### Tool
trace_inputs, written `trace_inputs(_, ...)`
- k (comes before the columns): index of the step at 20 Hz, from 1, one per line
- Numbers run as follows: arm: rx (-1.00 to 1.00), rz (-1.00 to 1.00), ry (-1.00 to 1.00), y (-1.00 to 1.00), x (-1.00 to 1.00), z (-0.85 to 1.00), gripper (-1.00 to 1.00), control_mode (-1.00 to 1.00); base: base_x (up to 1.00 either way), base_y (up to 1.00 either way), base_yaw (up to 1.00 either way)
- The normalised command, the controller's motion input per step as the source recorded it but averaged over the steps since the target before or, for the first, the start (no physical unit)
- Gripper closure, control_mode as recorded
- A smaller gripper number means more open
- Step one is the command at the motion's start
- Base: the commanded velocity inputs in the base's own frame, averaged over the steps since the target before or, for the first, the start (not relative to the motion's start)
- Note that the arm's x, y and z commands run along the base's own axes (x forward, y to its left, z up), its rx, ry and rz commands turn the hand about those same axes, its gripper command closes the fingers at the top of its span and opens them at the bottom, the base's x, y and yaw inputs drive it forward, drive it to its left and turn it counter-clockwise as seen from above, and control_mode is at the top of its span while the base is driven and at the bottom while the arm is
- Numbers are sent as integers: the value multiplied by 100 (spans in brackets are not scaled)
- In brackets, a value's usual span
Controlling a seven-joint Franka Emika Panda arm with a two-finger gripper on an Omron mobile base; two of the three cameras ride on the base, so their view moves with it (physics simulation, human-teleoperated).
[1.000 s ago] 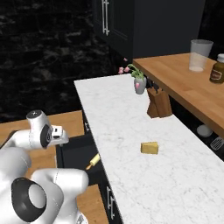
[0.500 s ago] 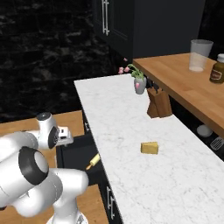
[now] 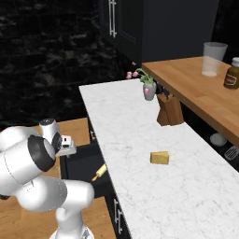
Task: Pick the rolling pin from the drawer and place it on the counter.
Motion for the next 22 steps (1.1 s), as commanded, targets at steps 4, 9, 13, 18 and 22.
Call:
trace_inputs(4, 0, 0, -1, 0, 8, -38, -100, -100, 0, 0, 0)
trace_inputs(9, 0, 0, 0, 13, 1, -44, -100, -100, 0, 0, 0)
trace_inputs(13, 0, 0, 0, 14, 0, -51, -100, -100, 0, 0, 0)
trace_inputs(18, 0, 0, 0, 31, 0, -43, -100, -100, 0, 0, 0)
trace_inputs(22, 0, 1, 2, 52, -31, -30, -100, -100, 0, 0, 0)
